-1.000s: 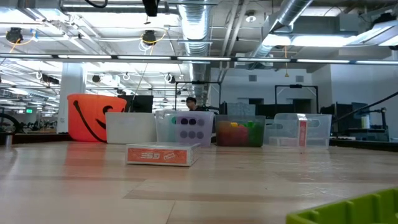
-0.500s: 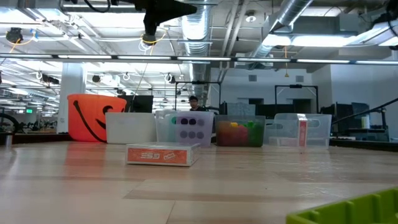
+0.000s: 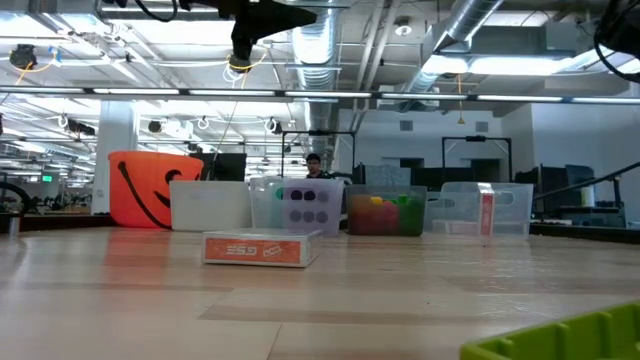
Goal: Pick & Place Toys
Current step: Put the large blue game piece into the black bin
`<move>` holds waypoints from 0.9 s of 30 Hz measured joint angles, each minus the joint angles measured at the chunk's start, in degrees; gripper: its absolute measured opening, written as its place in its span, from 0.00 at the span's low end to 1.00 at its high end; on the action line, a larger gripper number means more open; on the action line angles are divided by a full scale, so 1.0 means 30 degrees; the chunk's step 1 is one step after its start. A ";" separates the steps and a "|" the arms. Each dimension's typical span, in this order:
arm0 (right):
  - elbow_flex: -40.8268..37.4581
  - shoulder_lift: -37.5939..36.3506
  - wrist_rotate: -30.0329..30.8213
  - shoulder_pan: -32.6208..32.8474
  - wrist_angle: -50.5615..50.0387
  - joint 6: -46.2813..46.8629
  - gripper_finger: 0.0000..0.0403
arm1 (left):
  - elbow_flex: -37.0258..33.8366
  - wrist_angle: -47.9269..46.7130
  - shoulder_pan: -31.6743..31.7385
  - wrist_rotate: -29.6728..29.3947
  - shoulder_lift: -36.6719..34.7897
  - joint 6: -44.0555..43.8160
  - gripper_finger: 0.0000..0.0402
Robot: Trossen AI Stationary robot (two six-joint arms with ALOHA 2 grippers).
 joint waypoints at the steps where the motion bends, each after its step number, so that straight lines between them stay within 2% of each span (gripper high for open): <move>1: -0.0270 0.0144 -0.0006 -0.0003 0.0676 -0.0053 0.34 | 0.0000 0.0005 0.0000 -0.0006 0.0000 -0.0027 0.48; 7: -0.0783 0.0895 -0.0638 -0.0239 0.2755 -0.0937 0.41 | 0.0000 -0.0036 -0.0022 0.0000 0.0000 -0.0044 0.48; 14: -0.0783 0.1366 -0.1214 -0.1414 0.3370 -0.0974 0.64 | 0.0000 -0.0198 -0.0022 0.0001 0.0000 -0.0051 0.48; 20: -0.0783 0.2156 -0.3244 -0.3436 0.3931 -0.4526 0.76 | 0.0000 -0.0611 -0.0022 0.0001 0.0000 -0.0051 0.48; 27: -0.0783 0.2495 -0.4162 -0.5515 0.5356 -0.8450 0.78 | 0.0000 -0.0884 -0.0036 0.0000 0.0000 -0.0057 0.48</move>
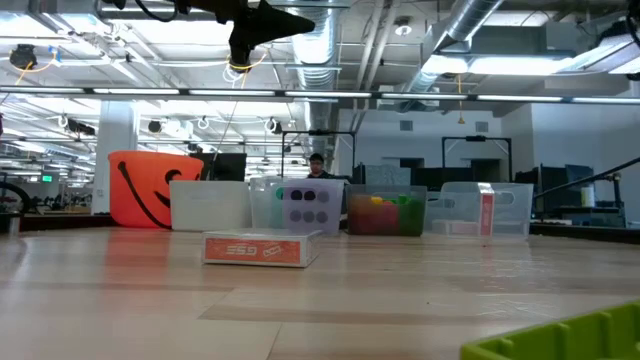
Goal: Pick & Place Toys
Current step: Put the large blue game piece into the black bin
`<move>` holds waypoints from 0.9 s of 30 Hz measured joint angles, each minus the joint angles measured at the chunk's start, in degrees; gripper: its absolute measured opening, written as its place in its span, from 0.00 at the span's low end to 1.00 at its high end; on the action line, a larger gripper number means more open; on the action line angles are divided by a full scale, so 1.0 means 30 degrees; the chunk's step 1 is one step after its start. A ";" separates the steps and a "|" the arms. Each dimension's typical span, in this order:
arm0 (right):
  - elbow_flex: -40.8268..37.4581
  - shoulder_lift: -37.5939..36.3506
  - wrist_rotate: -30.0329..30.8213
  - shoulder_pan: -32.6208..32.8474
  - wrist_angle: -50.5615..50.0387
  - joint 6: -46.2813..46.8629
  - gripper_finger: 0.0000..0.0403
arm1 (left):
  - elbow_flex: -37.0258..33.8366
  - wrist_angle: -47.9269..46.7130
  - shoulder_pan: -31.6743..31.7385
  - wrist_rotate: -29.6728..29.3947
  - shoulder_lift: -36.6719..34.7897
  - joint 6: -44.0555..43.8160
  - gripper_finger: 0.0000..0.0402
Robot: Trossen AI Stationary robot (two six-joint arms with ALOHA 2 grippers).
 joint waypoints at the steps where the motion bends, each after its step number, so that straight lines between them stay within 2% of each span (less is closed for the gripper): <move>1: 0.0000 0.0038 -0.0374 -0.0316 0.0178 -0.0523 0.78 | 0.0000 -0.0035 0.0000 0.0001 0.0000 0.0006 0.48; 7: 0.0000 0.1068 -0.3464 -0.2244 0.0762 -0.2436 0.78 | 0.0007 -0.0719 0.0000 0.0001 0.0000 -0.0001 0.48; 16: 0.0013 0.3605 -0.6765 -0.4350 0.2729 -0.3998 0.76 | 0.0007 -0.1645 0.0000 0.0001 0.0000 -0.0008 0.48; 20: 0.0592 0.4616 -0.7217 -0.5114 0.2563 -0.3928 0.63 | 0.0007 -0.1957 0.0000 0.0001 0.0000 -0.0008 0.48; 25: 0.1944 0.5070 -0.7060 -0.6283 0.3006 -0.3583 0.30 | 0.0007 -0.2067 0.0000 0.0001 0.0000 -0.0008 0.48; 27: 0.2580 0.5065 -0.6907 -0.6686 0.2724 -0.4139 0.32 | 0.0007 -0.2061 0.0070 0.0001 0.0000 0.0246 0.48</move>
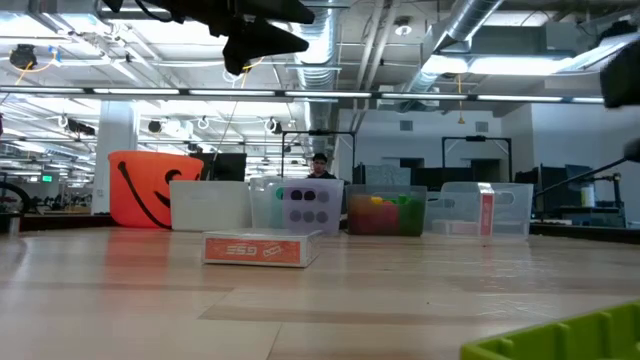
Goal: Pick & Place Toys
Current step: Put the large blue game piece into the black bin
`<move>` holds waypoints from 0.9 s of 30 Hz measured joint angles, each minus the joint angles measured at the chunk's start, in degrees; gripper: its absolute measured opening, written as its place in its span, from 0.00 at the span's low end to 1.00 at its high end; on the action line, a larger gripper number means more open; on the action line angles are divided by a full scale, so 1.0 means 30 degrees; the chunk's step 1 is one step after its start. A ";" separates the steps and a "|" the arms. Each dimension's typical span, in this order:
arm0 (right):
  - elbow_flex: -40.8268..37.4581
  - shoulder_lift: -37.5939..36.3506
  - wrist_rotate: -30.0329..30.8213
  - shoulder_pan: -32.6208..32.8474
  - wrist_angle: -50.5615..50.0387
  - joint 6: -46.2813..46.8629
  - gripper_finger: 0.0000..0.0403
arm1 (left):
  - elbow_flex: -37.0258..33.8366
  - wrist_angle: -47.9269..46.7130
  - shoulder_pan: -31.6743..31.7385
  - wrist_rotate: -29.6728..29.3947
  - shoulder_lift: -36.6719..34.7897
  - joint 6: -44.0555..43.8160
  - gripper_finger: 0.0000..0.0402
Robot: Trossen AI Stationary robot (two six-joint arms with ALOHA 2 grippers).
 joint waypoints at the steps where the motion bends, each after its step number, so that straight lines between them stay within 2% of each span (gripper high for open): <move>1: 0.0433 -0.0032 0.0125 -0.0177 -0.0142 -0.0482 0.32 | 0.0000 0.0025 0.0036 0.0000 0.0000 0.0346 0.48; 3: 0.1528 -0.0117 0.0818 -0.0505 -0.0501 -0.1292 0.32 | 0.0000 0.0342 0.0061 -0.0004 -0.0014 0.1150 0.48; 5: 0.2700 -0.0117 0.2360 -0.0861 -0.1455 -0.1984 0.32 | -0.0007 0.0715 0.0061 -0.0007 -0.0288 0.2076 0.48; 11: 0.6021 -0.0117 0.9667 -0.2213 -0.3228 -0.5169 0.32 | 0.0007 0.1068 0.0061 -0.0844 -0.2705 0.4169 0.48; 13: 0.6914 -0.0117 1.2089 -0.2762 -0.2959 -0.6717 0.32 | 0.0007 0.0732 0.0068 -0.1213 -0.3778 0.4337 0.48; 16: 0.7837 -0.0117 1.4508 -0.3679 -0.1666 -0.9711 0.32 | 0.0015 -0.0343 0.0068 -0.1451 -0.5157 0.4326 0.48; 18: 0.8149 -0.0117 1.5167 -0.4260 -0.0055 -1.2655 0.32 | 0.0015 -0.1069 0.0075 -0.1457 -0.5796 0.3516 0.48; 22: 0.8232 -0.0117 1.5145 -0.5225 0.4287 -1.9391 0.32 | 0.0015 -0.1563 0.0217 -0.1439 -0.6233 0.0527 0.48; 27: 0.8232 -0.0117 1.2851 -0.6326 0.8139 -2.5016 0.32 | 0.0007 -0.2109 0.0214 -0.1443 -0.5865 -0.2575 0.50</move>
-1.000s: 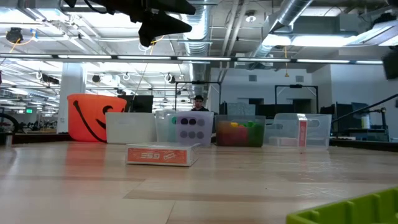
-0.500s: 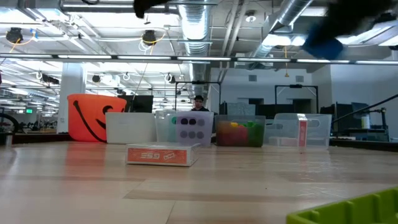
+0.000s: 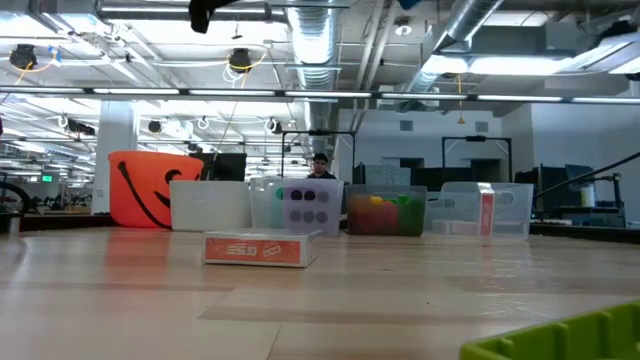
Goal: Pick & Place Toys
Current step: Put the large blue game piece into the black bin
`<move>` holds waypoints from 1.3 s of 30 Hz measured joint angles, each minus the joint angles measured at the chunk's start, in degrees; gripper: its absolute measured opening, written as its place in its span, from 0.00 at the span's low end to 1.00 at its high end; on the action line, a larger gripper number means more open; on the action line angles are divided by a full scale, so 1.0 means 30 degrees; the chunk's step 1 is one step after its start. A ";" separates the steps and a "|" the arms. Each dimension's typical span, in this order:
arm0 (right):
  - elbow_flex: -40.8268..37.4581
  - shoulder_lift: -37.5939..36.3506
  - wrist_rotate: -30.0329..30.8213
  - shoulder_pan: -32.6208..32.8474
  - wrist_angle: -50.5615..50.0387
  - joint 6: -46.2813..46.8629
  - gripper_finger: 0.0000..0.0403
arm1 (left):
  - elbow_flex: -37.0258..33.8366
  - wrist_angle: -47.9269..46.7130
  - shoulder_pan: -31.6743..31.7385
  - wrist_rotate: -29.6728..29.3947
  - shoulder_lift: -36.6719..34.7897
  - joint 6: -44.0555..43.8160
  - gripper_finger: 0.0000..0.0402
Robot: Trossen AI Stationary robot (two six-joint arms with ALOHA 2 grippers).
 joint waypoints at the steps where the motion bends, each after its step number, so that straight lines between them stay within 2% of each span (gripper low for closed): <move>1: 0.0000 0.0000 -0.0448 -0.0206 0.0449 -0.0631 0.32 | 0.0000 0.0012 0.0000 0.0000 0.0140 -0.0636 0.51; 8: 0.0023 0.0459 -0.2457 -0.1345 0.0761 -0.2178 0.32 | -0.0003 0.0356 0.0192 0.0022 0.0778 -0.4050 0.63; 13: -0.0007 0.1809 -0.2591 -0.1894 0.1877 -0.3970 0.32 | -0.0015 0.1679 0.0219 0.0007 0.1694 -0.4533 0.69; 19: 0.0099 0.2963 -0.2599 -0.2351 0.4914 -0.6159 0.32 | -0.0015 0.2215 0.0219 0.0031 0.2967 -0.4535 0.69; 26: 0.1108 0.3126 -0.3007 -0.2699 0.5031 -0.5821 0.32 | -0.0015 0.2429 0.0219 0.0058 0.3863 -0.4535 0.68; 28: 0.1151 0.3126 -0.2907 -0.2802 0.5028 -0.5582 0.32 | -0.0015 0.2511 0.0219 0.0058 0.3920 -0.4514 0.68; 30: 0.1151 0.3126 -0.1869 -0.3166 0.4726 -0.4855 0.32 | -0.0015 0.2524 0.0219 0.0051 0.3920 -0.4012 0.68; 33: 0.1144 0.2854 -0.0826 -0.4568 0.2651 -0.2513 0.32 | -0.0015 0.2492 0.0219 0.0031 0.3668 -0.3223 0.68; 34: 0.1144 0.2747 -0.1253 -0.5264 0.1863 -0.1359 0.32 | -0.0014 0.2587 0.0219 0.0000 0.3578 -0.3010 0.68; 39: 0.1137 0.2807 -0.5972 -0.9111 -0.0260 0.2892 0.32 | -0.0007 0.2493 0.0219 -0.0004 0.3031 -0.1130 0.68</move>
